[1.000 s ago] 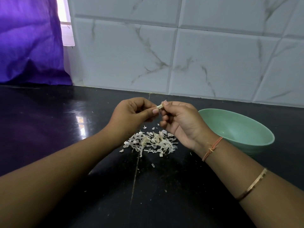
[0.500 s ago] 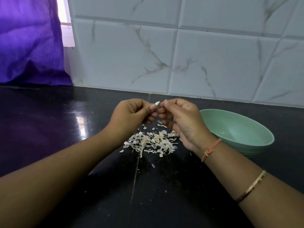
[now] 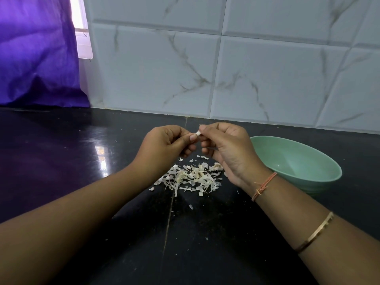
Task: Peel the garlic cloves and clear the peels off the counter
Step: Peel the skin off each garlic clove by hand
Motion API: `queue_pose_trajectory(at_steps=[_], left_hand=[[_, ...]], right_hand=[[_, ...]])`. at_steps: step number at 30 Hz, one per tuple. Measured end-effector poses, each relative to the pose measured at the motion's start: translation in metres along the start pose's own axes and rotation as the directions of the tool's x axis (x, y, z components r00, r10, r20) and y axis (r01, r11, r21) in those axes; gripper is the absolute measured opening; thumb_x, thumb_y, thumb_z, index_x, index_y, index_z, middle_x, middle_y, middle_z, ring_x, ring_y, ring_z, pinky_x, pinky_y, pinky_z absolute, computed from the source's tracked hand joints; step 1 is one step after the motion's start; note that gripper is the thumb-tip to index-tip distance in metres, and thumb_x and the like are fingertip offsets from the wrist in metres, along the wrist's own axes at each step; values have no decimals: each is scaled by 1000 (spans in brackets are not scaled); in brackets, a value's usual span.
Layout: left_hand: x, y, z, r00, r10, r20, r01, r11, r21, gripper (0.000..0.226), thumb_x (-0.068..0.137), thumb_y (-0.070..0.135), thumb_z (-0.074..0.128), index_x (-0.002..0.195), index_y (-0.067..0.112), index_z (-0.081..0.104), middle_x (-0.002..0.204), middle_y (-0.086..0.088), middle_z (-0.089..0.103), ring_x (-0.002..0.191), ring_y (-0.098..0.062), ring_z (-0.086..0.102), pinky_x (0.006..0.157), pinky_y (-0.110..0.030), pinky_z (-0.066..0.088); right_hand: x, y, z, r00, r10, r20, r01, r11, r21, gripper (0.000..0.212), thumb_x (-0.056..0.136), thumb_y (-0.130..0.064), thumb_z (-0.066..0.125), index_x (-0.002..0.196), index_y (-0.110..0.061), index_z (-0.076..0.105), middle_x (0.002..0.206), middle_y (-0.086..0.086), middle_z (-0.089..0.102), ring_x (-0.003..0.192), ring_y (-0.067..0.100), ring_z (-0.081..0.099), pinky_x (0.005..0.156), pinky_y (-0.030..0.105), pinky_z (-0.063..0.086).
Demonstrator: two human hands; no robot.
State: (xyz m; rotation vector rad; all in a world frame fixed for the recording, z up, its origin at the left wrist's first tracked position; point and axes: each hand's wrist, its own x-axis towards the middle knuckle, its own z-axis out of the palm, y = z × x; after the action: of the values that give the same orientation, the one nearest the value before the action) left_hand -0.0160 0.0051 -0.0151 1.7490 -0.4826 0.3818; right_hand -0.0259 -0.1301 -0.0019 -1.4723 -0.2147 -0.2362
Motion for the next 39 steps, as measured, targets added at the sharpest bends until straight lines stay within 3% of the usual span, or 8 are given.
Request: queue_pose_trajectory(at_steps=[13,16,22,26,28,32,34,39], left_hand=[[-1,1,2,999,-45,-12,46,999,15,31,95,20,48,65,13,57,44,10,51,45,-2,46,50,-14,42],[-1,2,1,998,-49,-25,50,997,55,33,95,22,48,63,16,57,42,10,50,42,-2,43,51,-17,39],[-2,4,1,995,-93,-26,94,994,56,37,95,24,47,60,16,56,42,9,46,41,-2,41,51,-20,38],[-2,3,1,992,-128,-25,128,991,24,39,96,25,47,59,15,56,42,9,45,40,-3,41,52,-22,38],[-1,2,1,991,-127,-30,128,992,20,39,95,25,47,59,15,56,42,9,45,41,-3,41,53,-23,38],[0,-1,0,993,-116,-38,117,993,35,38,95,24,47,59,16,55,41,9,45,41,-3,40,52,-24,37],[0,-2,1,993,-108,-52,112,991,77,39,95,24,48,57,19,55,41,10,46,41,-3,40,53,-25,37],[1,-4,1,986,-120,-115,138,976,169,41,94,27,49,54,21,54,38,12,47,38,-2,41,59,-28,38]], right_hand=[[-1,4,6,986,-167,-4,163,965,-207,21,92,-9,54,73,-16,58,63,-3,55,54,0,49,58,20,47],[-2,5,5,953,-304,0,280,878,-389,17,91,-12,56,74,-16,58,64,-4,55,60,11,52,64,33,49],[-2,8,3,832,-546,95,490,645,-587,12,88,-11,57,78,-6,60,67,-10,51,63,1,46,58,10,34],[0,10,3,776,-613,146,554,554,-622,16,85,-16,54,77,-4,61,74,-6,54,65,5,44,60,15,37],[-1,9,2,782,-606,146,549,560,-621,16,86,-17,56,78,-5,62,72,-4,57,66,8,49,61,23,42],[-1,6,0,889,-443,116,437,746,-502,5,85,-12,65,80,-9,65,69,-1,67,64,10,62,64,26,54],[0,7,0,894,-427,136,432,741,-514,3,83,-10,66,81,-8,65,70,0,70,67,11,66,67,29,56],[-1,11,2,769,-585,258,578,463,-672,7,84,-15,59,81,-10,64,74,0,67,67,18,63,62,41,54]])
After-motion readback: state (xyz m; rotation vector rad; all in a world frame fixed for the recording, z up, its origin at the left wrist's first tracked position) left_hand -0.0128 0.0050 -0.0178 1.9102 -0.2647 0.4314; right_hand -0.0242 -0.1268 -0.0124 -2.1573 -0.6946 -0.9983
